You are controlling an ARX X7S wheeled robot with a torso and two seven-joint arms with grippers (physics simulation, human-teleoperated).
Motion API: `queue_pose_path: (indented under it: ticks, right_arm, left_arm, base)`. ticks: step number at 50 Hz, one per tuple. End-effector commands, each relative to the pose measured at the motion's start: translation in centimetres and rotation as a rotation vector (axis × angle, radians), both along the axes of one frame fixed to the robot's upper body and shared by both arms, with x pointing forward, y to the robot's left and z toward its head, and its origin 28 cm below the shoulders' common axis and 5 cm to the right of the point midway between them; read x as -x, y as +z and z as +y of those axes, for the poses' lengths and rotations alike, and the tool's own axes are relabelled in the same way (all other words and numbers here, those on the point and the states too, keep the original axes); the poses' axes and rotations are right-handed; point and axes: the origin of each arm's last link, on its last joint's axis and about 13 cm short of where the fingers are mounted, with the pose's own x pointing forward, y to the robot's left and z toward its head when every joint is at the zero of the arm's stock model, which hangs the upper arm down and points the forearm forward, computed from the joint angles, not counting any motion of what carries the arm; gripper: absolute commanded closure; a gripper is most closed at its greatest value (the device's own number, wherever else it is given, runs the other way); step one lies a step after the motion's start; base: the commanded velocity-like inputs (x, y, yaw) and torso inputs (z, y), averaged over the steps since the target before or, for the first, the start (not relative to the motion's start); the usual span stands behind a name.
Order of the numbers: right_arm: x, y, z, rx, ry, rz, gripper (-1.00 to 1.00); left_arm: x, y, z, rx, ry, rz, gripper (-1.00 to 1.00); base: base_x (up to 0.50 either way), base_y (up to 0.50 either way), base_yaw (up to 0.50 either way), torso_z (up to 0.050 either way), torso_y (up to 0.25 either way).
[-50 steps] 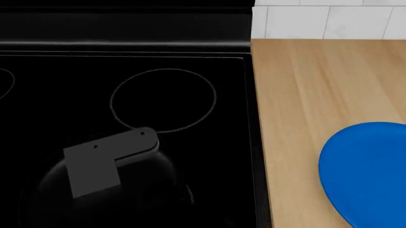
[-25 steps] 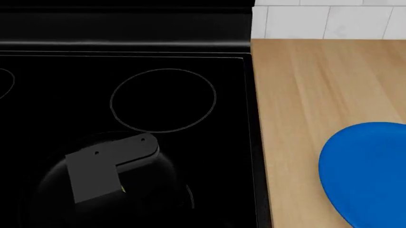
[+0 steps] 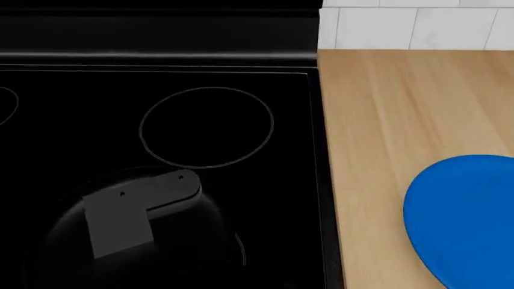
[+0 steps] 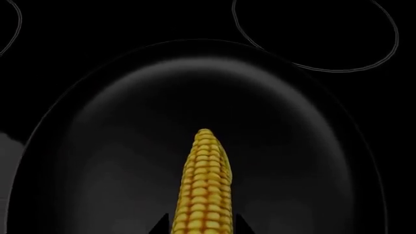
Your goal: Pick the corn from the pan and place it on the plate.
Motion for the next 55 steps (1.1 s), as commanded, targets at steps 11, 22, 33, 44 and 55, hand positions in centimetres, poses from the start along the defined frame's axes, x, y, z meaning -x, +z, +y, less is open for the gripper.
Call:
queue_pose_path:
  ticks: [11,22,33,44,55]
  right_arm:
    - [0.1,2.8,0.3,-0.065,0.004,-0.113,1.00]
    - [0.0,5.8,-1.5,-0.091,-0.044,-0.251,1.00]
    - [-1.1,7.5,-5.0,-0.096,-0.191,-0.399,1.00]
    - [-1.4,8.5,-8.8,-0.059,-0.323,-0.491,1.00]
    - [-1.3,8.9,-12.0,-0.031,-0.421,-0.559,1.00]
  left_arm:
    - [-0.6,-0.1,0.4,0.046,-0.012,0.015,-1.00]
    - [-0.3,-0.1,0.3,0.043,-0.019,0.011,-1.00]
    - [-0.3,0.0,-0.1,0.033,-0.029,0.013,-1.00]
    - [-1.2,-0.3,-0.4,0.031,-0.045,0.025,-1.00]
    - [-1.7,-0.4,-0.6,0.030,-0.052,0.030,-1.00]
  base:
    - [0.00,0.00,0.00,0.000,0.000]
    - [0.00,0.00,0.00,0.000,0.000]
    - [0.00,0.00,0.00,0.000,0.000]
    - [0.00,0.00,0.00,0.000,0.000]
    - [0.00,0.00,0.00,0.000,0.000]
